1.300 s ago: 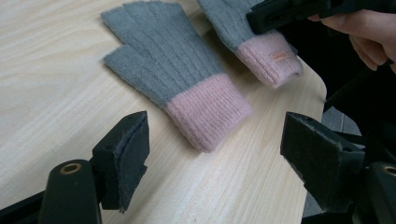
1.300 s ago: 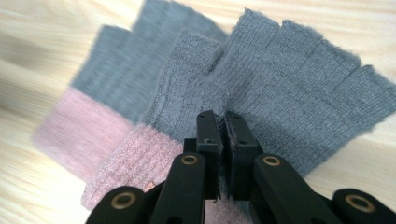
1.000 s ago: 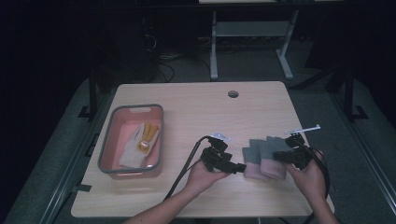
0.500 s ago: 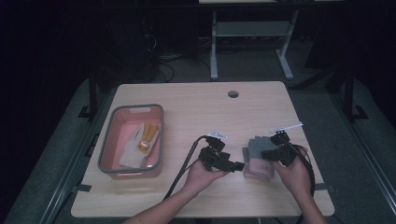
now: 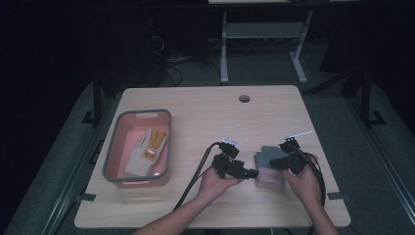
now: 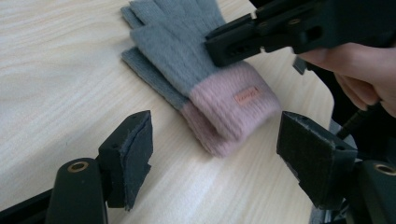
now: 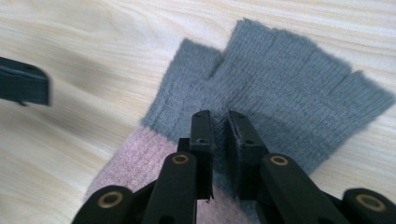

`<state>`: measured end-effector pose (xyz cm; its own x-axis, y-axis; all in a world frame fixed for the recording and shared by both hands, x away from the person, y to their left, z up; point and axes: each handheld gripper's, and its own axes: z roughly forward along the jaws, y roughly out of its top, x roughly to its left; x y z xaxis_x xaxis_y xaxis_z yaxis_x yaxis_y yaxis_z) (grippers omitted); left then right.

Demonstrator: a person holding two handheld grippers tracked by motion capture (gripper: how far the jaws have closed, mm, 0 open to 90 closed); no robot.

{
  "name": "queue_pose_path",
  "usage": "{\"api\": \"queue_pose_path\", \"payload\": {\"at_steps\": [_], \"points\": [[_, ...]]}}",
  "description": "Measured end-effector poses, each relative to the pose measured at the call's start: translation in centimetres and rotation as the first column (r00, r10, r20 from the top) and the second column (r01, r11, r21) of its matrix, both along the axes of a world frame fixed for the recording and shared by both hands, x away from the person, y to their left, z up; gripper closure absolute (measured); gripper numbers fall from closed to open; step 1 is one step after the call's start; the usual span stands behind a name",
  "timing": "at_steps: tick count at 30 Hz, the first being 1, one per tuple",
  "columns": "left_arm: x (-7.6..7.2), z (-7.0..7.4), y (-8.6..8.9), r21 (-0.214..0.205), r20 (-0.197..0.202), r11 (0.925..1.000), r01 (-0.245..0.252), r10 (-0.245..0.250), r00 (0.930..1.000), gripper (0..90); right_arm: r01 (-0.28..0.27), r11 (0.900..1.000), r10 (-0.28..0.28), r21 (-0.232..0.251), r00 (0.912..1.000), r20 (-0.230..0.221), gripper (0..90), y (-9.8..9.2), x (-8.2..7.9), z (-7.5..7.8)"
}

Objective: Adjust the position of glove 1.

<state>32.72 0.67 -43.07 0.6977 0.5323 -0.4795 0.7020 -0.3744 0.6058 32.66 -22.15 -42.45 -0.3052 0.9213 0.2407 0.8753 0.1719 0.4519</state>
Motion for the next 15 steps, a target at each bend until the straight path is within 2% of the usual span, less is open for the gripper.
{"api": "queue_pose_path", "payload": {"at_steps": [2,7,9,15], "points": [[0.2,-0.2,-0.3,-0.003,-0.011,1.0000,0.004,-0.004,0.9999,28.8,0.004,0.9998,-0.004,0.022,1.0000,0.006,73.6,-0.4,-0.1,0.1],[0.3,-0.7,-1.2,0.000,-0.036,1.0000,-0.003,0.003,0.9993,33.5,0.032,0.9972,-0.034,0.068,0.9991,0.024,67.1,-1.7,-0.4,0.4],[0.4,-0.9,-1.5,0.001,-0.039,0.9999,-0.011,0.011,0.9992,34.1,0.035,0.9944,-0.038,0.099,0.9989,0.028,63.9,-2.2,-0.6,0.3],[0.5,-1.7,-2.4,0.013,-0.063,0.9996,-0.024,0.024,0.9977,34.4,0.059,0.9880,-0.063,0.143,0.9977,0.025,58.5,-3.5,-1.0,-0.1]]}}
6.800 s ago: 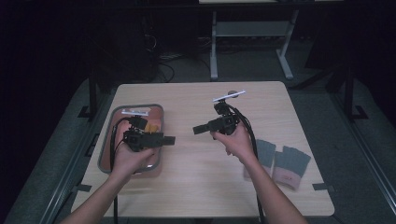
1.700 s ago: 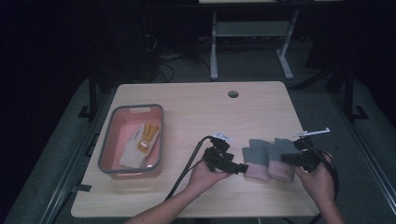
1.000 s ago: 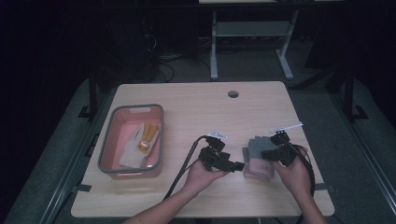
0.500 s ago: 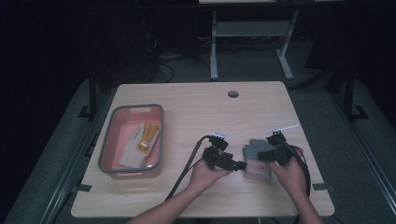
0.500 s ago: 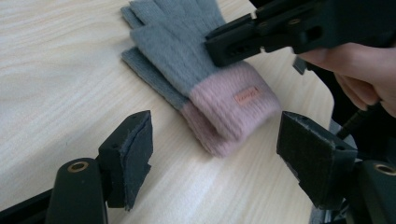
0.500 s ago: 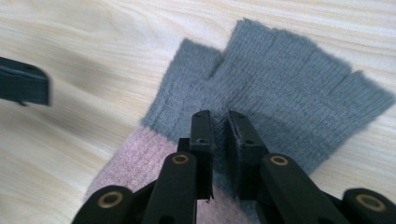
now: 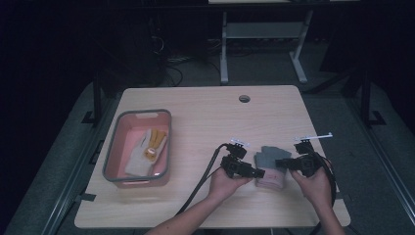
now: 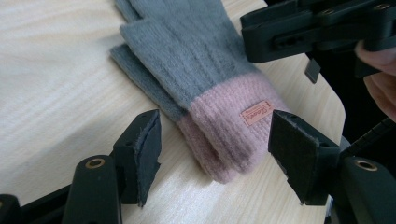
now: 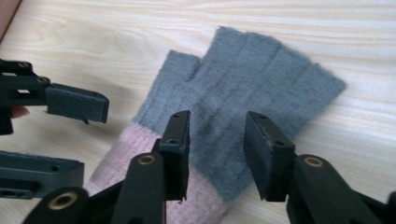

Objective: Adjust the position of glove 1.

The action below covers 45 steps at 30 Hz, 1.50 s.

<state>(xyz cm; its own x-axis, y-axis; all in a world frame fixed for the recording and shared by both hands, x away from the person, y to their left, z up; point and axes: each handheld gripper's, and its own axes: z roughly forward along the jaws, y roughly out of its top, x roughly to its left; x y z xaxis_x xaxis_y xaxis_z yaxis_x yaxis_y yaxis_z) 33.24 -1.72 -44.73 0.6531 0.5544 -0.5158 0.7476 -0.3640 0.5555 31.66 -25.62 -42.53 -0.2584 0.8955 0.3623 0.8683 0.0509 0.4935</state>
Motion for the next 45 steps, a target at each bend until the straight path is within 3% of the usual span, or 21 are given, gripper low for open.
{"api": "queue_pose_path", "payload": {"at_steps": [10,16,24,29,36,40,45], "points": [[-0.3,-1.1,-1.1,0.012,-0.040,0.9999,-0.004,0.004,0.9992,34.6,0.050,0.9930,-0.050,0.107,0.9987,0.000,52.2,-2.2,-0.4,-1.3],[-0.4,-1.4,-1.4,0.031,-0.038,0.9995,-0.002,0.003,0.9993,35.8,0.085,0.9806,-0.083,0.177,0.9964,-0.017,51.7,-2.7,-0.6,-2.7],[-0.6,-1.4,-1.5,0.061,-0.015,0.9981,0.007,-0.006,0.9999,37.9,0.120,0.9701,-0.115,0.211,0.9927,-0.038,49.8,-3.3,-0.7,-3.5],[-0.5,-1.5,-1.6,0.046,-0.041,0.9990,0.001,0.001,0.9991,40.7,0.131,0.9624,-0.121,0.238,0.9911,-0.056,49.5,-3.4,-0.8,-4.2],[-0.3,-1.7,-1.5,0.020,-0.077,0.9998,0.003,-0.002,0.9971,46.0,0.146,0.9421,-0.131,0.302,0.9889,-0.069,53.4,-3.4,-0.8,-4.7],[0.0,-1.9,-1.5,0.001,-0.096,0.9999,-0.011,0.012,0.9953,46.9,0.155,0.9366,-0.142,0.314,0.9878,-0.064,57.6,-3.3,-0.8,-4.9],[0.3,-2.2,-1.5,-0.026,-0.119,0.9994,-0.025,0.022,0.9926,50.2,0.151,0.9370,-0.138,0.315,0.9884,-0.062,64.8,-2.9,-0.8,-5.2]]}}
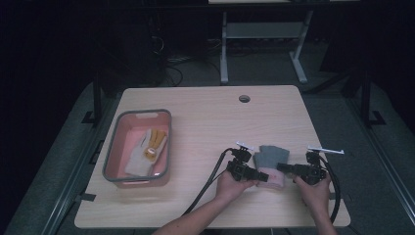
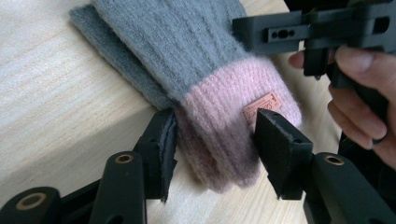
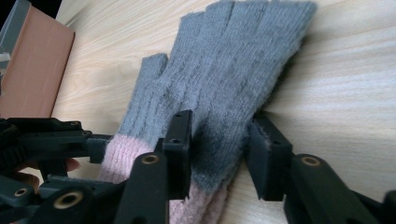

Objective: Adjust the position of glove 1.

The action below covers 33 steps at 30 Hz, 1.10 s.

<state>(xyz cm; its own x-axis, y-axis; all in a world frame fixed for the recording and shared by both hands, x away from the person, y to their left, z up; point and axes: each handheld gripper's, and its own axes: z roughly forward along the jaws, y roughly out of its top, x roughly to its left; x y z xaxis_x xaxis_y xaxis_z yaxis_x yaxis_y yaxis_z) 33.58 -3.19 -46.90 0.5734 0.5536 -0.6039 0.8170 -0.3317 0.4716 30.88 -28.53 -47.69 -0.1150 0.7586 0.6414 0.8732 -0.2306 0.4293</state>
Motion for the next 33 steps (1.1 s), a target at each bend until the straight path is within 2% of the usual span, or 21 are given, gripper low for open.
{"api": "queue_pose_path", "payload": {"at_steps": [5,10,12,14,26,33], "points": [[0.3,-0.3,0.0,-0.030,-0.024,0.9994,-0.017,0.016,0.9996,55.0,0.008,0.9997,-0.008,0.024,1.0000,-0.004,71.1,0.0,0.0,-0.3],[0.1,-0.1,-0.1,-0.041,0.009,0.9987,-0.030,0.030,0.9995,62.7,0.016,0.9985,-0.016,0.052,0.9999,-0.004,76.8,0.0,0.0,-0.3],[0.1,-0.2,-0.1,-0.052,-0.004,0.9979,-0.038,0.038,0.9993,64.1,0.018,0.9981,-0.018,0.058,0.9998,-0.001,77.5,0.0,-0.1,-0.3],[0.3,-0.2,0.1,-0.062,-0.015,0.9973,-0.038,0.038,0.9992,65.0,0.017,0.9977,-0.016,0.065,0.9999,-0.005,77.8,-0.1,-0.1,-0.3],[0.3,0.6,1.5,-0.078,0.000,0.9966,-0.027,0.027,0.9996,66.2,-0.019,0.9974,0.018,0.069,0.9997,0.019,78.4,0.8,-0.4,0.7],[0.2,1.6,2.9,-0.094,0.013,0.9953,-0.021,0.022,0.9997,66.3,-0.057,0.9959,0.054,0.070,0.9975,0.045,78.6,1.7,-0.2,1.8]]}}
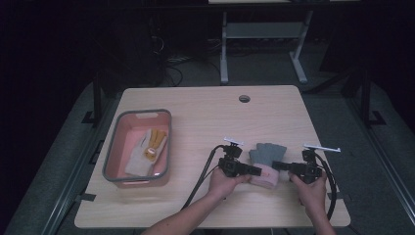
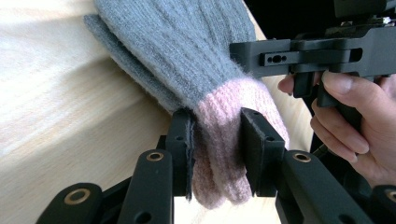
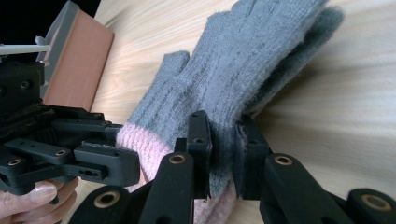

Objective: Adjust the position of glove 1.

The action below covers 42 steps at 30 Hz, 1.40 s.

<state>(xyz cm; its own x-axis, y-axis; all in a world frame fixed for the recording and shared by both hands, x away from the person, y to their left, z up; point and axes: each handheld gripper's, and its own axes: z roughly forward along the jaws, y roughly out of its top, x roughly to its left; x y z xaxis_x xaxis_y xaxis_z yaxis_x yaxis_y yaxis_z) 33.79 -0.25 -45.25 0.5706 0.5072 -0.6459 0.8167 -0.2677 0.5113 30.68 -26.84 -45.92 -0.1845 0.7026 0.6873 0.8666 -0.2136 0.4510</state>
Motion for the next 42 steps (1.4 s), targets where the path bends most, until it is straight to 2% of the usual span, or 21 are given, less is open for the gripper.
{"api": "queue_pose_path", "payload": {"at_steps": [10,22,42], "points": [[0.0,1.6,2.1,-0.026,0.030,0.9997,-0.006,0.006,0.9995,66.3,-0.038,0.9992,0.038,0.010,0.9989,0.028,78.6,1.6,0.5,1.9],[-0.1,3.3,4.7,-0.042,0.046,0.9988,-0.024,0.026,0.9986,66.5,-0.090,0.9959,0.089,0.014,0.9940,0.064,78.6,3.8,1.3,3.9],[0.3,4.1,7.9,-0.058,0.060,0.9971,-0.049,0.053,0.9968,66.9,-0.139,0.9900,0.137,0.020,0.9876,0.076,78.5,6.8,2.8,5.4]]}}
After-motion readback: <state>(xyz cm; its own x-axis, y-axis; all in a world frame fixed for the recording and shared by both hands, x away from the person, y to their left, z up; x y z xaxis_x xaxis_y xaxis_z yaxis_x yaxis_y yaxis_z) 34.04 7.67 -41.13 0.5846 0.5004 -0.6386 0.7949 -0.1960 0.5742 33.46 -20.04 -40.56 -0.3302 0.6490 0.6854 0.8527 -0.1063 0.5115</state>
